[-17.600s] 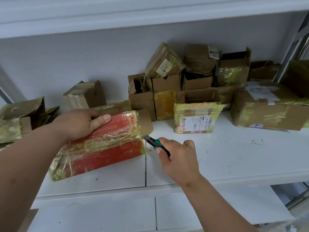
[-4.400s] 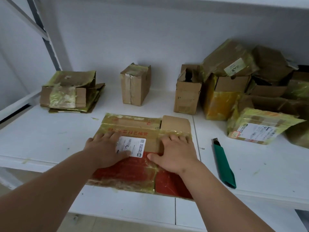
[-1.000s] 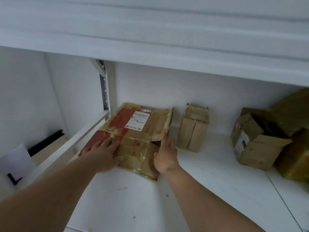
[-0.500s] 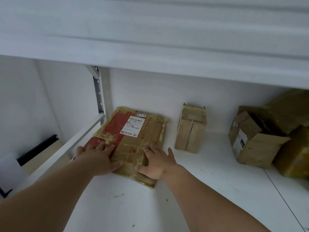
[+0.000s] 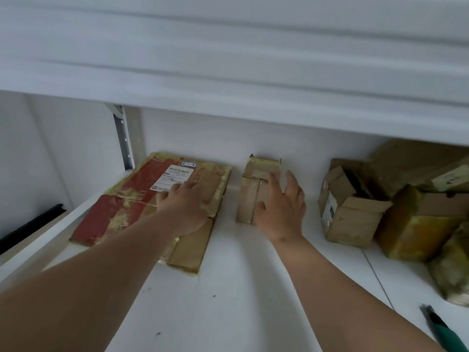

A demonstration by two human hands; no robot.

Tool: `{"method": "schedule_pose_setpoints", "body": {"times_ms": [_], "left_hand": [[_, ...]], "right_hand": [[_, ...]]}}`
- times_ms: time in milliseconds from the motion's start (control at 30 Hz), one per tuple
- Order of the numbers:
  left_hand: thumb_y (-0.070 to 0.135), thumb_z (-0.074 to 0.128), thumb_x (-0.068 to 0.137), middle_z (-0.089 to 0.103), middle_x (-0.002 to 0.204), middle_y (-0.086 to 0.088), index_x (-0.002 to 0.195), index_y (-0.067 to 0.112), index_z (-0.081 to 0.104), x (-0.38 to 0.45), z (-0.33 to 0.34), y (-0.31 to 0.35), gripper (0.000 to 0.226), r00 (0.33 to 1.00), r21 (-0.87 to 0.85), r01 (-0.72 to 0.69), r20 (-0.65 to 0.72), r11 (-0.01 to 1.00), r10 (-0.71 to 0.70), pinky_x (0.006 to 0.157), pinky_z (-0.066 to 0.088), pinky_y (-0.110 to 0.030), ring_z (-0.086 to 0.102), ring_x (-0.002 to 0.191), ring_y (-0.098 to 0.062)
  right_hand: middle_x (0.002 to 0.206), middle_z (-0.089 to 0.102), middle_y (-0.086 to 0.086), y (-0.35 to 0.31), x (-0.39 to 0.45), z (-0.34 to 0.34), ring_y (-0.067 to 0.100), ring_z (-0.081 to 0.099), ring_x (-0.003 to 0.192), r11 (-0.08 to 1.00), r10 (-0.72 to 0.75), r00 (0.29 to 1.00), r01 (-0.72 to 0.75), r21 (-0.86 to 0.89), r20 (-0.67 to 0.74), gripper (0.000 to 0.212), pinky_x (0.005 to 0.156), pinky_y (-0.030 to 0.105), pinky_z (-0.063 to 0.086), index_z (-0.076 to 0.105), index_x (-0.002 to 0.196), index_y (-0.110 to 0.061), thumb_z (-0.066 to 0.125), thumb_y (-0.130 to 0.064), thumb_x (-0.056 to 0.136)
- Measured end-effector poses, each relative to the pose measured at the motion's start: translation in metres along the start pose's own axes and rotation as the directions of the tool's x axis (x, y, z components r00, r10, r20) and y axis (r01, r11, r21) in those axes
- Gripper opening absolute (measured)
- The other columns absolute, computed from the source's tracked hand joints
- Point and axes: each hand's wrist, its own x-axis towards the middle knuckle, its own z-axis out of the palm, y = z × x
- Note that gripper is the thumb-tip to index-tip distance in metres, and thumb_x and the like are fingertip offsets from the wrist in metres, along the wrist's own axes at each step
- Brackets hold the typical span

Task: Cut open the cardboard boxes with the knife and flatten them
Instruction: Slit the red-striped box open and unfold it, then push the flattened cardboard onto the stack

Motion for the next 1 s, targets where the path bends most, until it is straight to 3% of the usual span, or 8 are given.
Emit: {"method": "schedule_pose_setpoints", "body": {"times_ms": [133,300,500,633,800,900,933,1000], "left_hand": [[0.034,0.051,0.089,0.026,0.157,0.006,0.151,0.03,0.025,0.006,0.003,0.043,0.067,0.994,-0.084,-0.069,0.081,0.994,0.076,0.111,0.022,-0.05,0.026,0.143,-0.024],[0.025,0.056,0.088,0.027,0.159,-0.003,0.156,0.033,0.004,0.017,0.014,0.075,0.086,0.986,-0.404,-0.015,0.144,0.915,0.08,0.095,0.045,-0.037,0.045,0.13,-0.03],[0.009,0.056,0.087,0.054,0.125,0.006,0.147,0.038,0.035,0.013,0.02,0.099,0.069,0.986,-0.625,0.03,0.148,0.78,0.08,0.092,0.051,-0.035,0.059,0.103,-0.019],[0.005,0.052,0.083,0.048,0.142,0.004,0.148,0.044,0.035,0.004,0.031,0.105,0.077,0.992,-0.67,-0.01,0.089,0.742,0.093,0.091,0.051,-0.031,0.057,0.115,-0.019],[0.009,0.051,0.081,0.032,0.147,0.02,0.142,0.055,0.035,-0.018,0.036,0.126,0.078,0.981,-0.481,-0.167,0.01,0.861,0.195,0.115,0.026,-0.046,0.027,0.139,-0.014],[0.001,0.048,0.083,0.041,0.144,0.015,0.142,0.045,0.043,-0.03,0.037,0.137,0.073,0.958,-0.469,-0.249,0.01,0.847,0.287,0.11,0.03,-0.02,0.036,0.136,-0.014],[-0.002,0.046,0.084,0.046,0.14,0.012,0.143,0.036,0.047,-0.036,0.037,0.138,0.07,0.954,-0.491,-0.251,0.019,0.834,0.298,0.098,0.032,-0.004,0.043,0.129,-0.012],[-0.004,0.046,0.087,0.052,0.135,0.009,0.141,0.026,0.051,-0.048,0.036,0.141,0.062,0.952,-0.52,-0.222,0.066,0.825,0.298,0.078,0.033,0.004,0.05,0.119,-0.009]], "right_hand": [[0.163,0.017,0.0,0.028,0.014,-0.008,0.028,0.018,0.148,0.997,-0.023,0.972,0.039,-0.067,0.235,0.073,0.119,0.048,0.019,0.011,0.156,-0.032,0.049,-0.033,0.094],[0.155,0.033,-0.002,0.051,0.012,-0.011,0.026,0.037,0.138,0.988,-0.104,0.979,0.08,0.136,0.175,0.061,0.11,0.043,0.035,0.033,0.148,-0.024,0.057,-0.025,0.092],[0.126,0.053,-0.006,0.06,0.008,-0.018,0.012,0.056,0.111,0.839,-0.017,0.988,-0.07,0.54,0.154,0.039,0.087,0.027,0.044,0.044,0.125,-0.023,0.063,-0.025,0.092],[0.128,0.054,0.001,0.066,0.007,-0.032,0.002,0.055,0.097,0.572,0.116,0.961,-0.273,0.774,0.253,0.069,0.071,0.02,0.044,0.03,0.143,-0.025,0.068,-0.038,0.087],[0.128,0.053,0.0,0.075,-0.006,-0.032,0.022,0.055,0.113,0.54,0.211,0.894,-0.443,0.716,0.394,0.114,0.096,0.046,0.05,0.047,0.128,-0.031,0.058,-0.096,0.035],[0.127,0.05,0.002,0.086,-0.016,-0.037,0.021,0.055,0.106,0.539,0.273,0.85,-0.523,0.66,0.451,0.116,0.091,0.043,0.051,0.045,0.129,-0.027,0.057,-0.094,0.035],[0.126,0.051,0.002,0.091,-0.019,-0.038,0.02,0.056,0.104,0.538,0.283,0.836,-0.544,0.644,0.47,0.111,0.087,0.041,0.051,0.045,0.127,-0.026,0.058,-0.091,0.038],[0.122,0.056,0.002,0.101,-0.027,-0.039,0.019,0.059,0.101,0.53,0.297,0.809,-0.582,0.617,0.507,0.101,0.081,0.038,0.051,0.048,0.122,-0.025,0.061,-0.087,0.043]]}}
